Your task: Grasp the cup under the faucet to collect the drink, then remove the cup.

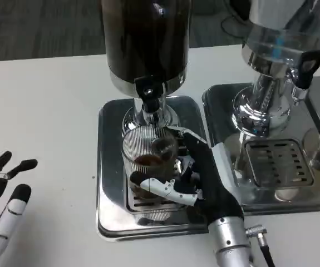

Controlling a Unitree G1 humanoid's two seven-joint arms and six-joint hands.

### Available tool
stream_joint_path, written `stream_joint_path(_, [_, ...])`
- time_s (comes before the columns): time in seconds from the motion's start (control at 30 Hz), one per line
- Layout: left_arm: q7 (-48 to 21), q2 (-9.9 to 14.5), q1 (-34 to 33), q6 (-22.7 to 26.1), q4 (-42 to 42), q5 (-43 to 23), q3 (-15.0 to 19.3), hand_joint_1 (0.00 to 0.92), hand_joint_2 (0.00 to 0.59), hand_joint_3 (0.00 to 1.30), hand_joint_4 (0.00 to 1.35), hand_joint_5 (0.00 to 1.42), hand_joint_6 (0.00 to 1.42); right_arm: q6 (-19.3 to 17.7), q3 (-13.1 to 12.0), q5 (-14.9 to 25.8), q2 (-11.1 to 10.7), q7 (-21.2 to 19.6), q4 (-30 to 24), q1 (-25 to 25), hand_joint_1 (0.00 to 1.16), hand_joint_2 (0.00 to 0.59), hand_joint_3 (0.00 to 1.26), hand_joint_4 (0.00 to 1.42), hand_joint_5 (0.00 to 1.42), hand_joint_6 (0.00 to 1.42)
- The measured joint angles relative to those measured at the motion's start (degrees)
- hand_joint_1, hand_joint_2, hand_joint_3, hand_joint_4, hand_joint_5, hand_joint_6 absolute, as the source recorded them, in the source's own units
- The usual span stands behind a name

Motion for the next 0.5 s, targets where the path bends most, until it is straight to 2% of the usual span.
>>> stream_joint_path(0.3, [0.0,0.0,-0.2,0.1,0.2,0.0,-0.2,0.000,0.224,0.23,0.00,0.06,0.00,-0.2,-0.1,-2.0,-0.1,-2.0,-0.2,0.6,1.10,0.085,0.45,0.55,0.79,1.22])
stream_joint_path(0.5, [0.0,1.0,-0.6,1.9,0.2,2.5,-0.5,0.000,0.201,0.18,0.00,0.03,0.00,-0.4,-0.2,-4.0,-0.6,-3.1,-3.7,4.1,1.11,0.077,0.47,0.57,0.81,1.24])
